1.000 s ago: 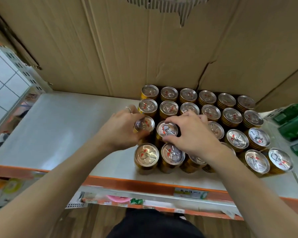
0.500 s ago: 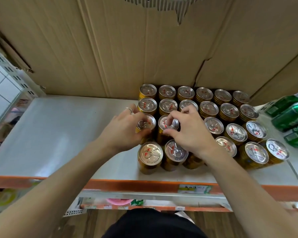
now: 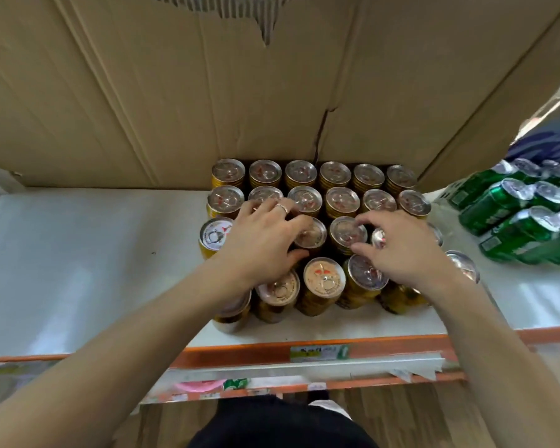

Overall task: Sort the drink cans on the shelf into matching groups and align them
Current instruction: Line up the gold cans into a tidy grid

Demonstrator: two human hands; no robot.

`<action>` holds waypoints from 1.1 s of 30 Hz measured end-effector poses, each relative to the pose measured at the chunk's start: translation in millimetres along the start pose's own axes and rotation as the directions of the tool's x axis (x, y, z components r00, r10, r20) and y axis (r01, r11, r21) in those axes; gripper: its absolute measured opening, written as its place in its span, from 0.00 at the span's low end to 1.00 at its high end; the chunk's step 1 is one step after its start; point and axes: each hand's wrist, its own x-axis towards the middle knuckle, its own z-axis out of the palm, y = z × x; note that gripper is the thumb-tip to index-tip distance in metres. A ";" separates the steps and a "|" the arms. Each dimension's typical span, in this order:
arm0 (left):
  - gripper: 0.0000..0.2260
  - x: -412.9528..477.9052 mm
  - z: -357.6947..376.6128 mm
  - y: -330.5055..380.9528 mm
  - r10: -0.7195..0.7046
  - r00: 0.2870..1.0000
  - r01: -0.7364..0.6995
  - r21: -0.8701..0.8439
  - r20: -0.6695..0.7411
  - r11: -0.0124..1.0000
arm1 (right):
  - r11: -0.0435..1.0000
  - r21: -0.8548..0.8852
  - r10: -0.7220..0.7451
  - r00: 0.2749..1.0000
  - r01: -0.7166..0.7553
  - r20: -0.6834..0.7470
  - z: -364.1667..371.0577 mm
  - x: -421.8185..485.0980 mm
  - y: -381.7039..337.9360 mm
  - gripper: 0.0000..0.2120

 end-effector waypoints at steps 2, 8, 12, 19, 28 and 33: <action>0.23 4.5 3.6 2.2 -0.012 0.999 0.012 -0.007 0.048 1.000 | 0.998 0.052 -0.026 1.000 0.026 -0.018 3.6 1.2 1.2 0.18; 0.21 14.1 -2.3 4.5 0.003 0.997 -0.005 0.018 0.082 1.000 | 0.985 0.149 -0.084 0.996 0.082 0.002 3.6 8.3 3.6 0.10; 0.21 25.0 -12.1 10.6 0.021 0.997 -0.030 0.130 0.070 0.991 | 0.970 0.199 -0.143 0.990 0.137 0.016 -2.6 7.1 28.6 0.11; 0.27 57.3 0.8 78.1 0.063 0.997 -0.064 0.018 0.051 0.998 | 0.999 0.038 0.010 0.999 -0.008 -0.046 -34.4 -8.7 100.9 0.20; 0.22 83.6 18.2 126.3 -0.006 0.998 -0.004 0.154 0.064 0.988 | 0.989 0.125 0.082 0.995 -0.075 -0.051 -16.1 -5.8 116.3 0.25; 0.24 90.8 17.7 124.6 0.011 0.997 -0.021 0.142 0.073 0.990 | 0.982 0.173 0.087 0.993 -0.073 -0.075 -12.5 -0.5 122.6 0.21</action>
